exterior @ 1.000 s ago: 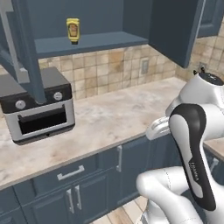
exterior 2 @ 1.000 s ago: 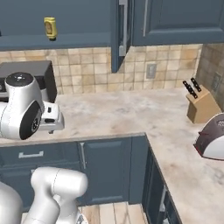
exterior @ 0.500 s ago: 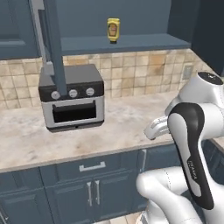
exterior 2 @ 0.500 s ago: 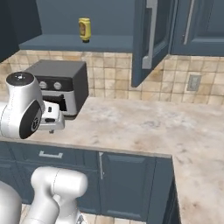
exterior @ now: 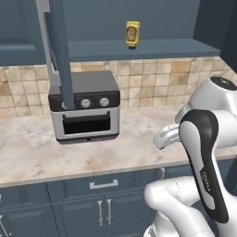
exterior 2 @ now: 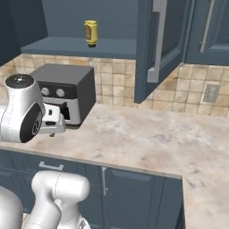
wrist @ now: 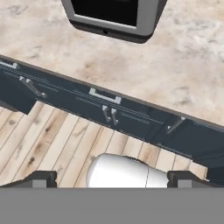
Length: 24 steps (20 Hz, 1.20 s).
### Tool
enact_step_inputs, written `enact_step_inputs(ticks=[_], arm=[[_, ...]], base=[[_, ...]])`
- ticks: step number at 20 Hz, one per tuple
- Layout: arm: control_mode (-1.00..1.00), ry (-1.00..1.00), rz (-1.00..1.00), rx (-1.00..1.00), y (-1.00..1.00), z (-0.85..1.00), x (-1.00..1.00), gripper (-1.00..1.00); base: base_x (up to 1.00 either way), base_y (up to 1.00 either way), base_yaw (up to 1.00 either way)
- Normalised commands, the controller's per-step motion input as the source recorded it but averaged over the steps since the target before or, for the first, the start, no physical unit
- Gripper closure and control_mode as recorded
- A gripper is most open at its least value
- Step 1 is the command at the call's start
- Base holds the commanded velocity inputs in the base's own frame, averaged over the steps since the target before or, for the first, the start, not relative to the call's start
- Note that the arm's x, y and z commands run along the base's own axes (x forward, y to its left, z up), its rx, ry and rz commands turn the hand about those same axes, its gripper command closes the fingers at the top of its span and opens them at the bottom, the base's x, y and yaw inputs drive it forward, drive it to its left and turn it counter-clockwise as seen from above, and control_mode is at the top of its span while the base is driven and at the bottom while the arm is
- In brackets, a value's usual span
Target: Move the mustard and ketchup from the cabinet to the dining counter.
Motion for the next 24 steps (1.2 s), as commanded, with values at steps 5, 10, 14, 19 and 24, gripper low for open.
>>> enact_step_inputs(ticks=[5, 10, 14, 19, 24], arm=[[1.00, 0.00, 0.00, 0.00, 0.00, 0.00, 0.00, -1.00], [1.00, 0.00, 0.00, 0.00, 0.00, 0.00, 0.00, -1.00], [1.00, 0.00, 0.00, 0.00, 0.00, 0.00, 0.00, -1.00], [1.00, 0.00, 0.00, 0.00, 0.00, 0.00, 0.00, -1.00], [1.00, 0.00, 0.00, 0.00, 0.00, 0.00, 0.00, -1.00]], base=[[0.56, -0.13, 0.00], [0.37, -0.33, -0.01], [0.30, -0.33, 0.00], [0.28, -0.28, 0.00], [0.37, -0.23, 0.00]])
